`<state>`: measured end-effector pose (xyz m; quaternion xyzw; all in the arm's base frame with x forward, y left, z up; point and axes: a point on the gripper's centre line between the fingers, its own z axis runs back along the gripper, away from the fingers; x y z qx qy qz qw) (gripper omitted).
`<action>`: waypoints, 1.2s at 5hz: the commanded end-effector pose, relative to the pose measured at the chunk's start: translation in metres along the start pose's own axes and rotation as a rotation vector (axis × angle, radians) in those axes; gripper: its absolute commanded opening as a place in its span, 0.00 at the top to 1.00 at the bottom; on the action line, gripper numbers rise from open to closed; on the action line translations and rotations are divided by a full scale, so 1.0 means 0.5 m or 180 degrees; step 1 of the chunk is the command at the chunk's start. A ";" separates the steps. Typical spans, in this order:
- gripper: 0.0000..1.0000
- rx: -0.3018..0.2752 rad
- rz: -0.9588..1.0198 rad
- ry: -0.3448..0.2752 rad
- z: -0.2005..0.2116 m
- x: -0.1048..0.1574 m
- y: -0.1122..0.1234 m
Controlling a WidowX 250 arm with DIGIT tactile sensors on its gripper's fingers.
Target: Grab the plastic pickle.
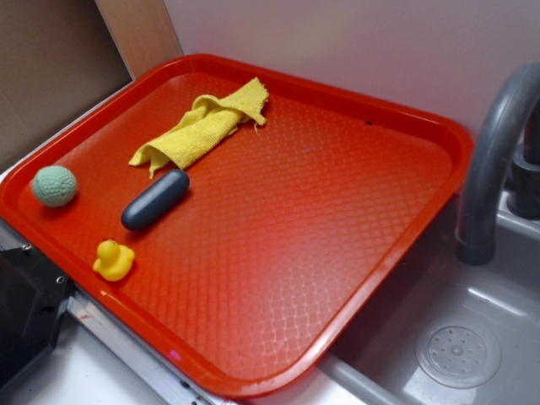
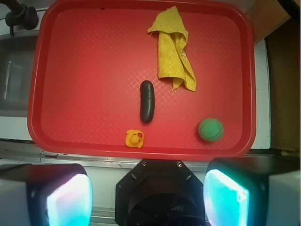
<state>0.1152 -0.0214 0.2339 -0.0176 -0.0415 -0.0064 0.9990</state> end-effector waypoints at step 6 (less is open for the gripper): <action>0.00 0.0326 0.0479 0.0381 -0.328 0.088 0.006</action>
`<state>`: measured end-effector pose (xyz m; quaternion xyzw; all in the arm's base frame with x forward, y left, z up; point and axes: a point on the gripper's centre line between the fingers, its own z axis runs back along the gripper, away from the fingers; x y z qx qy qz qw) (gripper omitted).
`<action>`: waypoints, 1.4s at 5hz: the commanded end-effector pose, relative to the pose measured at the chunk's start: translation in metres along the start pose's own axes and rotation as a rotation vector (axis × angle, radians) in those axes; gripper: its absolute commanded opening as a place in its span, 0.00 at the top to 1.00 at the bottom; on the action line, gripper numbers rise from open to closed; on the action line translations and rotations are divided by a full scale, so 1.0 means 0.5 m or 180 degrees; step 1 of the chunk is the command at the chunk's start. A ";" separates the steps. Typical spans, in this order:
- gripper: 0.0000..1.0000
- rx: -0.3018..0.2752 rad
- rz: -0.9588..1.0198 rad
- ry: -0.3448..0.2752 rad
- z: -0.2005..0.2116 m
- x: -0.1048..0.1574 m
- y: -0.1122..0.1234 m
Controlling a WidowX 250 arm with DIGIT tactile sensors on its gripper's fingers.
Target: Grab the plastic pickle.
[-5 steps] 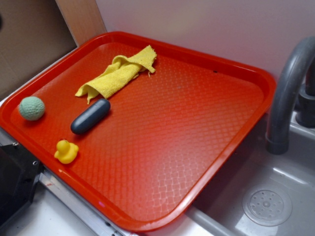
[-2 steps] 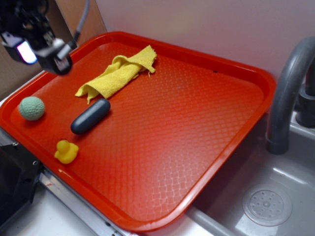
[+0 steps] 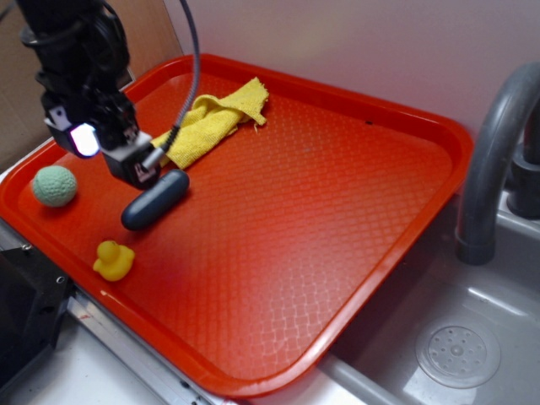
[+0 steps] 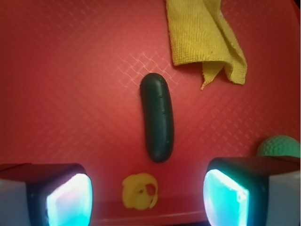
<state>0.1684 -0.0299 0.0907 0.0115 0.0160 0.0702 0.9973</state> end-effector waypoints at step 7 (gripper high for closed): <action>1.00 0.0546 0.0070 0.0345 -0.142 0.037 0.035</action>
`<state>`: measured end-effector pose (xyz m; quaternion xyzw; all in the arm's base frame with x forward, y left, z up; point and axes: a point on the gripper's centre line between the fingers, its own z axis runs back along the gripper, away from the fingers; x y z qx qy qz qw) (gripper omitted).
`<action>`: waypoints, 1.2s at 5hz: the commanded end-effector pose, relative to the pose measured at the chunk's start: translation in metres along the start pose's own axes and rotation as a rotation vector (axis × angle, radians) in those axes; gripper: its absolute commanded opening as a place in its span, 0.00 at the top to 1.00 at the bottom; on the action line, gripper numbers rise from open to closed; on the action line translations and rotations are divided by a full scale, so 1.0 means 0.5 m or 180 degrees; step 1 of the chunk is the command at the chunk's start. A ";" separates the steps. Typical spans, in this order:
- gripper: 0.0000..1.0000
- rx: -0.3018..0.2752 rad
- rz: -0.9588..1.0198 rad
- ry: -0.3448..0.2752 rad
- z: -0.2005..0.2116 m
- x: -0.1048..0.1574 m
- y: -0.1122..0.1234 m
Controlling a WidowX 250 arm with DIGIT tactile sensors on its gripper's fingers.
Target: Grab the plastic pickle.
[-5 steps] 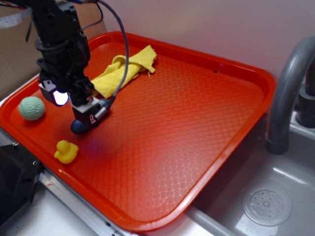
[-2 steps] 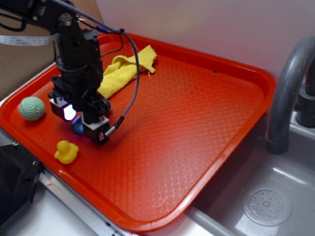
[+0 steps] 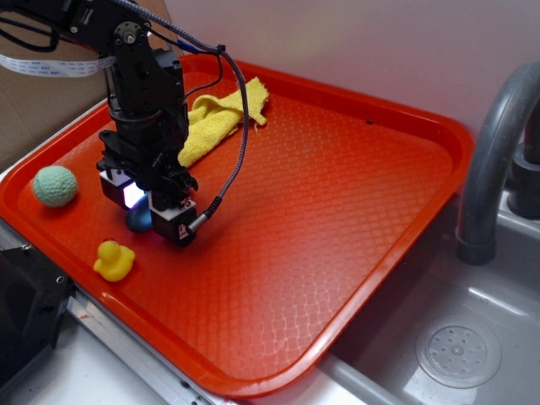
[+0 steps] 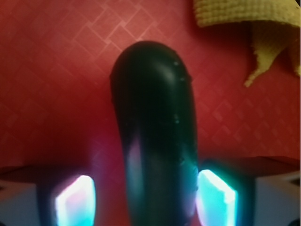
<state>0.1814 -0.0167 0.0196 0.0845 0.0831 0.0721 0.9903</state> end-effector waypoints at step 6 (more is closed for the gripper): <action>1.00 -0.0592 -0.0318 -0.0853 0.370 -0.065 0.091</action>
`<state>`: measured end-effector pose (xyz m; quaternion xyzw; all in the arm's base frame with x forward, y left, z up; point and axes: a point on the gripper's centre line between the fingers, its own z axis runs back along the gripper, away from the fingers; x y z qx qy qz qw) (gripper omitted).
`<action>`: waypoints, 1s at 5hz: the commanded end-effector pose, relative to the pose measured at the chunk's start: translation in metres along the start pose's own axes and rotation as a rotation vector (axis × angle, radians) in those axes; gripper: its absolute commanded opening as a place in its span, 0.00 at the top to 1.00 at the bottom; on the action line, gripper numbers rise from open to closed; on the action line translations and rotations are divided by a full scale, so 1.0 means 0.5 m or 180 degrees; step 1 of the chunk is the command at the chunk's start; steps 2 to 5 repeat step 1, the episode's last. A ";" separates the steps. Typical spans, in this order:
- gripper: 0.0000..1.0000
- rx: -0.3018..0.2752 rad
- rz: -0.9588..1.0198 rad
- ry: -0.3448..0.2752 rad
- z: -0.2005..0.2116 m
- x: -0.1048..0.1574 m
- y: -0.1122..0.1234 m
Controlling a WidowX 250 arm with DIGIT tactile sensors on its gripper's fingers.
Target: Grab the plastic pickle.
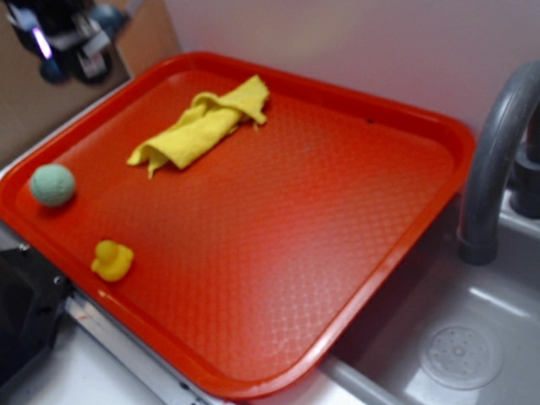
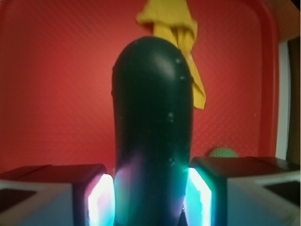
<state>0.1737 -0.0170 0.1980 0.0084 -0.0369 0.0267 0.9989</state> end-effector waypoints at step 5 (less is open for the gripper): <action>1.00 0.0027 -0.0386 -0.0008 -0.008 0.023 0.029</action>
